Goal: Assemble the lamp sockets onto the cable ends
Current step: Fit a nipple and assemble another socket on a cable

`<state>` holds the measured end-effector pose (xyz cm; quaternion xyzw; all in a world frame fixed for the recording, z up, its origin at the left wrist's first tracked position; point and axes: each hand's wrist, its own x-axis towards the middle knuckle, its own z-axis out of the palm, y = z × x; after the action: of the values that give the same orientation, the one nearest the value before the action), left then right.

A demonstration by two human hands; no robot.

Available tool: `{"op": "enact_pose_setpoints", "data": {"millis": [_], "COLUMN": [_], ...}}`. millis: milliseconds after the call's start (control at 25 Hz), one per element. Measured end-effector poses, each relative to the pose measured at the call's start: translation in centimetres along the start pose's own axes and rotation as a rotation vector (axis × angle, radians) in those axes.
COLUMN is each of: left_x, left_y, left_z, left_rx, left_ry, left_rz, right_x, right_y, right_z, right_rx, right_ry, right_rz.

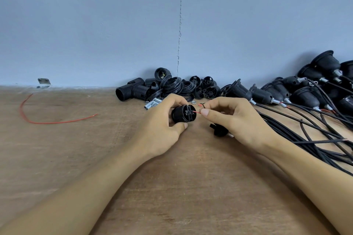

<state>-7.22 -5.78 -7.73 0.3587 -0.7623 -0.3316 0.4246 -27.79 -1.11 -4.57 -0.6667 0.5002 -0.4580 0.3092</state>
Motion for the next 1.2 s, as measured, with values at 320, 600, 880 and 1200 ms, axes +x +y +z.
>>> {"op": "enact_pose_setpoints", "data": {"millis": [320,600,880,1200], "left_x": [0.0,-0.1,-0.2,-0.2], "left_y": [0.0,0.3,0.4,0.6], "left_z": [0.0,0.2,0.3,0.0], "left_rx": [0.012,-0.019,-0.003,0.150], "left_ry": [0.019,0.005,0.002,0.052], "left_rz": [0.036,0.075,0.102,0.177], "right_x": [0.0,-0.2,-0.1,-0.2], "right_y": [-0.4,-0.6,-0.3,-0.5], "right_z": [0.4,1.1,1.4,1.4], "right_rx": [0.039,0.105,-0.063,-0.094], "right_ry": [-0.049,0.009,0.059,0.056], "right_rz": [0.027,0.005,-0.006,0.005]}}
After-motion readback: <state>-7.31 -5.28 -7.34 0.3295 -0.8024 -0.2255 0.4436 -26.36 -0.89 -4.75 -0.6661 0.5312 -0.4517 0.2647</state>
